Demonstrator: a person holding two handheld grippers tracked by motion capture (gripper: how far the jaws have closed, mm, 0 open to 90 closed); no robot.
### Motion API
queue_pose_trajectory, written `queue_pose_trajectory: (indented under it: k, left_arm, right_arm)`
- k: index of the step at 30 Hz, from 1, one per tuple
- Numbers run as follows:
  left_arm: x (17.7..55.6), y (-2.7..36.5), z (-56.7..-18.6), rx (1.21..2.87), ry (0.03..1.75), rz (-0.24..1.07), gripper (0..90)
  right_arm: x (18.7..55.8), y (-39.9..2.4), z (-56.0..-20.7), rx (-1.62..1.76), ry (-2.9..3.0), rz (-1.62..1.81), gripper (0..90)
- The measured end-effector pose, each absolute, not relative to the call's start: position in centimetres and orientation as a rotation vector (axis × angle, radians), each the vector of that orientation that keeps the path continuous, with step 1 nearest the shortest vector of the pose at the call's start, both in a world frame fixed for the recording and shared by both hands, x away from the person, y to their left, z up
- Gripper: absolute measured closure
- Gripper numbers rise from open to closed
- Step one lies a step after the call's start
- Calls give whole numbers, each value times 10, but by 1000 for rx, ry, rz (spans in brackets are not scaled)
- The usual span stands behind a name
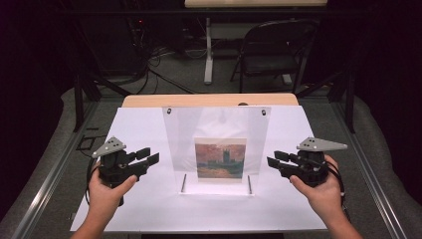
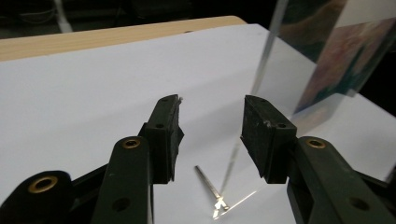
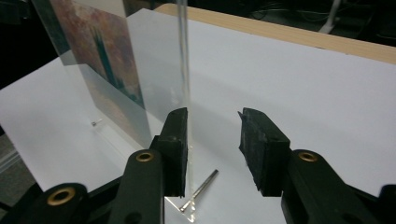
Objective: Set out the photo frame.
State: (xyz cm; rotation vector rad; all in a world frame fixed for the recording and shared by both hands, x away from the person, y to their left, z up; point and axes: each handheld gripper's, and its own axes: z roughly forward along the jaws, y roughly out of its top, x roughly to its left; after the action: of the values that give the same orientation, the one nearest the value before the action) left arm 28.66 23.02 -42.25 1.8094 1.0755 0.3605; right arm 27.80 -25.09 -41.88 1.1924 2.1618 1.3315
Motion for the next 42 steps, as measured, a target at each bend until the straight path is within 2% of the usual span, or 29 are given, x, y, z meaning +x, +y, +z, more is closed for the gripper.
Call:
queue_pose_trajectory:
  k: [9,13,21,28,42]
  left_arm:
    - [284,246,-451,1807,1158,407,558]
    - [282,254,-478,1770,1214,387,558]
    - [275,256,-516,1799,1268,376,549]
    - [274,253,-529,1843,1247,428,540]
    - [278,250,-537,1864,1260,402,520]
  right_arm:
    - [270,-265,-441,1271,2096,1295,608]
    - [266,-273,-464,1349,2060,1297,608]
    - [259,-275,-501,1391,2045,1231,606]
    - [258,-276,-523,1358,2046,1143,602]
    - [261,-278,-536,1408,2074,1152,572]
